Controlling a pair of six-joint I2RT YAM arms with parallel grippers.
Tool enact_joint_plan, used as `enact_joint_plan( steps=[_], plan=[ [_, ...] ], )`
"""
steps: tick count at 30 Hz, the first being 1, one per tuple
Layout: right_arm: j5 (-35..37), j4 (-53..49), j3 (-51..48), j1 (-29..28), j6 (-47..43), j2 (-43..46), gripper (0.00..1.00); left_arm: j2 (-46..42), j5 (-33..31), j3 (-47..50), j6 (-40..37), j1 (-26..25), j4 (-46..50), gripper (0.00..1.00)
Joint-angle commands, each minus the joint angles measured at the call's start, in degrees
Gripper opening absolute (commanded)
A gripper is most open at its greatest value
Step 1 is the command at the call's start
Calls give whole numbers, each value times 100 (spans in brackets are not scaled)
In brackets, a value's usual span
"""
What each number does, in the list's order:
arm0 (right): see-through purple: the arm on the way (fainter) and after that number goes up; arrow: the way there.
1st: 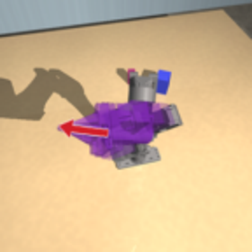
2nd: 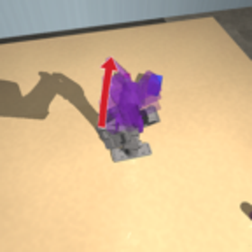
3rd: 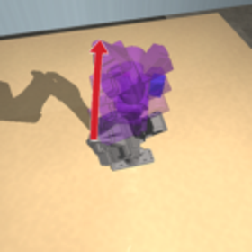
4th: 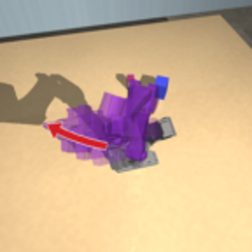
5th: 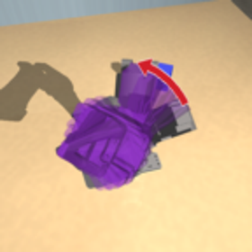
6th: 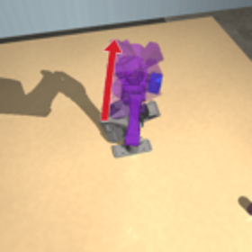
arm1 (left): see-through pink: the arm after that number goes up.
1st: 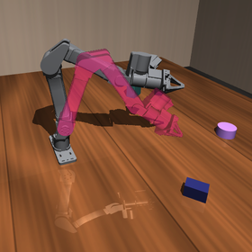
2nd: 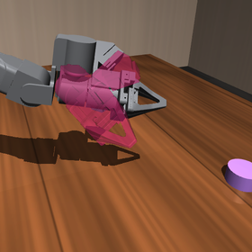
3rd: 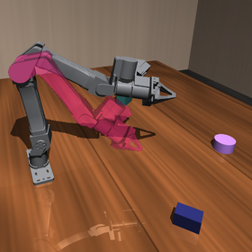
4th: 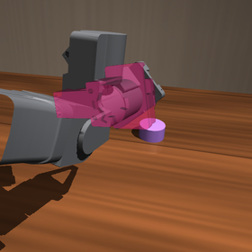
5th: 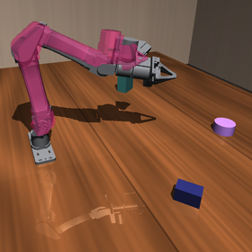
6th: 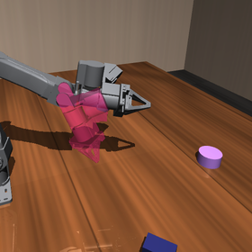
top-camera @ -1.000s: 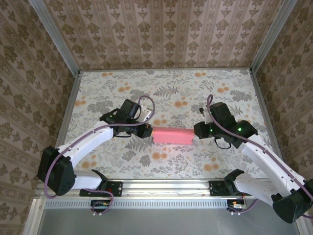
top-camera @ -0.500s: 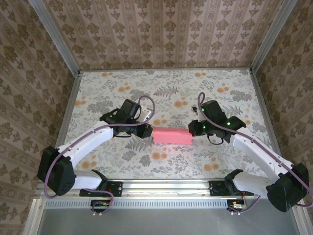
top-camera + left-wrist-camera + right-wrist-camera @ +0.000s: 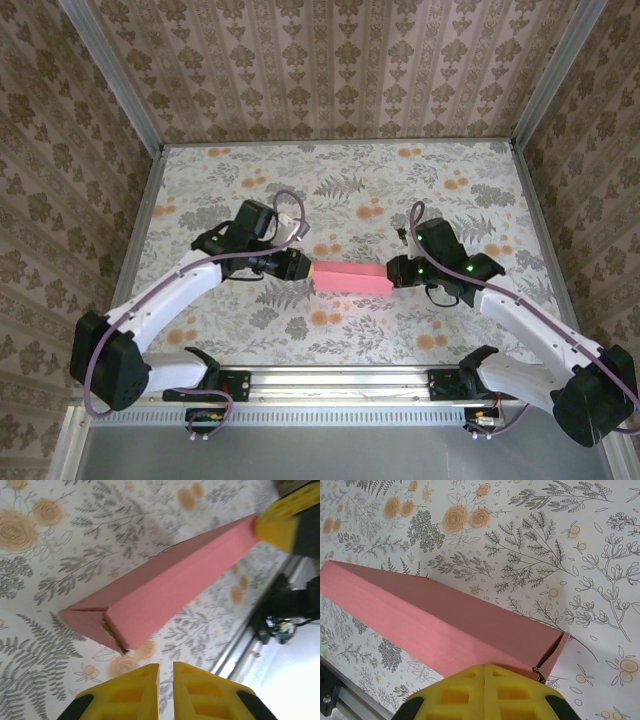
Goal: Fold the paper box
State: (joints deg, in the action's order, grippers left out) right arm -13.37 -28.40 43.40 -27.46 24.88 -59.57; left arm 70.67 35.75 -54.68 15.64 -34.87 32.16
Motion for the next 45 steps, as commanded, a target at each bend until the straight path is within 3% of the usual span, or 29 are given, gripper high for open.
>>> enact_joint_plan(
  steps=[1, 8, 16, 29, 43, 45],
  plan=[
    [62, -49, -281, 6, 113, 32, 7, -67, 728, -145, 137, 60, -192, 14],
    [27, 124, -492, 16, 154, 147, 7, 543, 1049, 16, 304, 21, -1147, 13],
    [-92, 114, -475, 30, 168, 291, 7, 1000, 651, 92, 94, -13, -1186, 11],
    [-1390, 221, 47, 545, -11, 332, 7, 1076, 340, 524, -115, -20, -1143, 9],
    [-872, 194, -727, 734, 11, 21, 6, 1116, 152, 539, -286, -19, -1043, 4],
    [-781, 205, -832, 732, 34, -21, 6, 1123, -144, 586, -316, -23, -1035, 3]
  ],
)
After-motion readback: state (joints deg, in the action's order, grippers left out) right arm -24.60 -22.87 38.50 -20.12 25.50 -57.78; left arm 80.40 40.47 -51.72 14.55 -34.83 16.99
